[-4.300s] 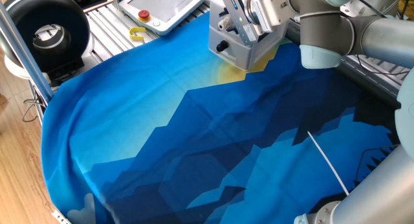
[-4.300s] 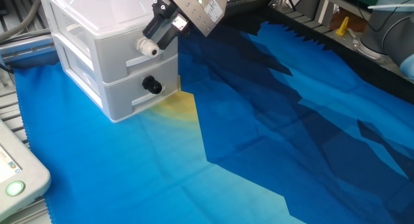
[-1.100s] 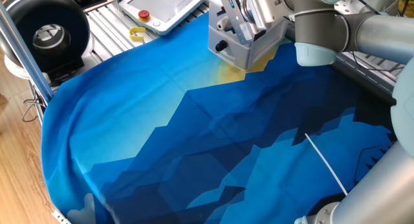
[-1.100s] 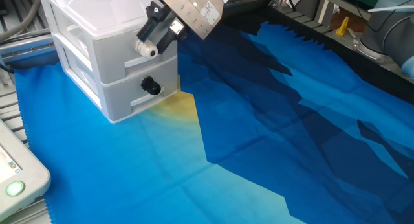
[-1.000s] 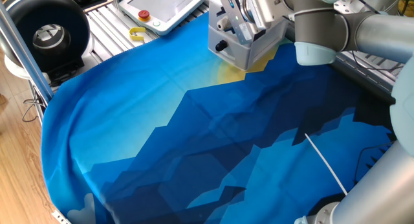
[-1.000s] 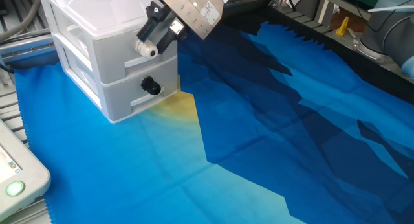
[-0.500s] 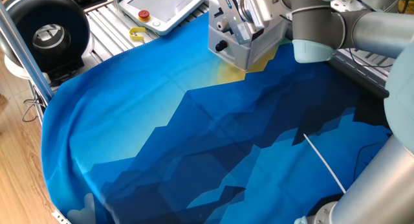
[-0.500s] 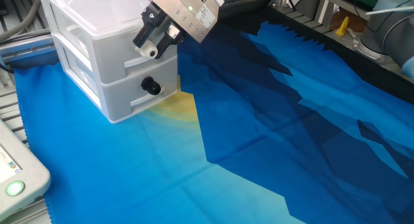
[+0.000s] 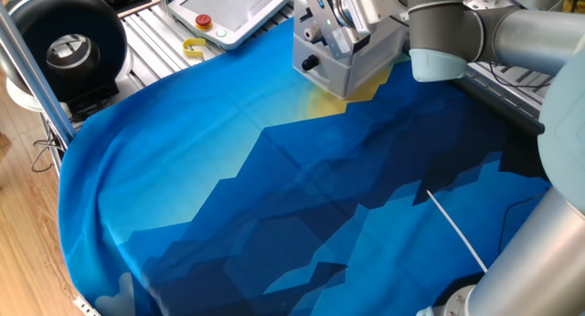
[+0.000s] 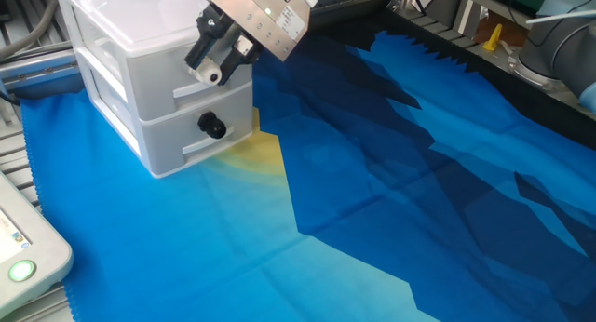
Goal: Grasp the handle and open the drawer
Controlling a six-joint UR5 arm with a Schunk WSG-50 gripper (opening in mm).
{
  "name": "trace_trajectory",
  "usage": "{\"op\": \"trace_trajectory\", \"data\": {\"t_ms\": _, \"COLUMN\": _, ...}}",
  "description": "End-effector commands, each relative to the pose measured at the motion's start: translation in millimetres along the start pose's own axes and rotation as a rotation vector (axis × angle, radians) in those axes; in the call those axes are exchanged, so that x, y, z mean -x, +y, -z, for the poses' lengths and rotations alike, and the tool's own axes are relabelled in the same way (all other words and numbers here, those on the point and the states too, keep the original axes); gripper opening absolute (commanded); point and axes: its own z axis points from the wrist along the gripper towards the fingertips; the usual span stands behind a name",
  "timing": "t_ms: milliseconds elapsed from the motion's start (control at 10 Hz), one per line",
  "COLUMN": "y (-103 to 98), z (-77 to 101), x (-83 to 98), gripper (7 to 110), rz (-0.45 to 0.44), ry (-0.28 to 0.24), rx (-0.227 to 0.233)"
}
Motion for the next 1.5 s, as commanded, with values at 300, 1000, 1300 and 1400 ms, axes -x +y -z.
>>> {"op": "trace_trajectory", "data": {"t_ms": 300, "y": 2, "z": -3.5, "x": 2.5, "gripper": 22, "rz": -0.028, "ry": -0.02, "rx": 0.002}}
{"op": "trace_trajectory", "data": {"t_ms": 1000, "y": -5, "z": -3.5, "x": 1.0, "gripper": 22, "rz": -0.032, "ry": -0.015, "rx": -0.025}}
{"op": "trace_trajectory", "data": {"t_ms": 1300, "y": -8, "z": -3.6, "x": -2.3, "gripper": 7, "rz": -0.073, "ry": -0.001, "rx": -0.037}}
{"op": "trace_trajectory", "data": {"t_ms": 1400, "y": -9, "z": -4.1, "x": -2.8, "gripper": 7, "rz": -0.072, "ry": 0.004, "rx": -0.038}}
